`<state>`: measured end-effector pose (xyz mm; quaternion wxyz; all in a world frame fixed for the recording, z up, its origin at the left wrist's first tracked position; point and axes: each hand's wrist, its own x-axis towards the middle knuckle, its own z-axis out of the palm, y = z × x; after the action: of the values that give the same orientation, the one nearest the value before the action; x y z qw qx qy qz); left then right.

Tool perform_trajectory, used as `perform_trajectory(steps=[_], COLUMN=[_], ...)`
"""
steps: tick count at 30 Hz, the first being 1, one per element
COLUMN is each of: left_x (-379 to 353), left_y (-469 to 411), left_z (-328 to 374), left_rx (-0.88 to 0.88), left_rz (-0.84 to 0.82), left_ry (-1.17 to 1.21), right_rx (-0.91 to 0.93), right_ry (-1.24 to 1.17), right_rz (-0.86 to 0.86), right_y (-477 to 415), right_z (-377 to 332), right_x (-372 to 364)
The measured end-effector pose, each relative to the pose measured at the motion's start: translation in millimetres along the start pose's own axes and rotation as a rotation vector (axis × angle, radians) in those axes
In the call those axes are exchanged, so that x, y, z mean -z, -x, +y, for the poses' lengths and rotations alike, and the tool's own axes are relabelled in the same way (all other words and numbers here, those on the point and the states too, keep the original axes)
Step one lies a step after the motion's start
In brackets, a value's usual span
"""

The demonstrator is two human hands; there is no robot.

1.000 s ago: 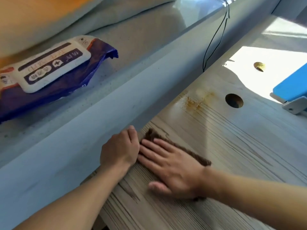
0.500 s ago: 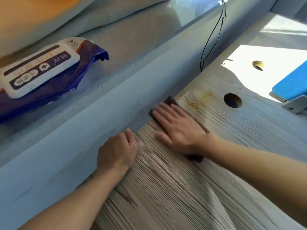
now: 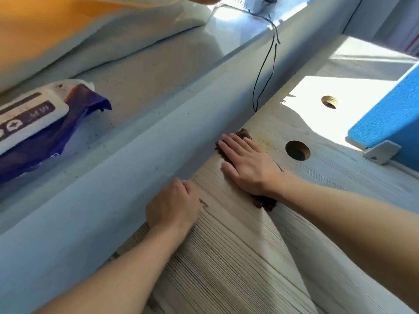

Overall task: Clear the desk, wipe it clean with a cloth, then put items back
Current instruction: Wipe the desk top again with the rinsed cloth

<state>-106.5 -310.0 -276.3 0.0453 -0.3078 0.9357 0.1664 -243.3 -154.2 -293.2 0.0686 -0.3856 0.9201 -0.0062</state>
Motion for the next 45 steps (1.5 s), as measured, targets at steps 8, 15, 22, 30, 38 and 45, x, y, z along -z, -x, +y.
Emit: perform_trajectory(steps=[8, 15, 22, 30, 38, 45], left_x=[-5, -5, -2, -15, -17, -18], left_y=[-3, -4, -6, -14, -21, -22], left_z=[2, 1, 0, 13, 12, 12], left_rx=[-0.039, -0.029, -0.063, -0.647, -0.652, -0.650], left_rz=[0.044, 0.045, 0.029, -0.074, -0.130, -0.124], left_ry=[-0.066, -0.035, -0.085, -0.200, -0.186, -0.164], right_rx=[0.608, 0.172, -0.013, 0.210, -0.402, -0.022], right_ry=[0.008, -0.048, 0.004, -0.078, -0.173, -0.105], right_rz=[0.001, 0.068, 0.076, 0.066, 0.129, 0.103], right_y=[106, 3, 8, 21, -27, 9], right_z=[-34, 35, 7, 16, 54, 37], right_x=[-13, 0, -3, -4, 1, -4])
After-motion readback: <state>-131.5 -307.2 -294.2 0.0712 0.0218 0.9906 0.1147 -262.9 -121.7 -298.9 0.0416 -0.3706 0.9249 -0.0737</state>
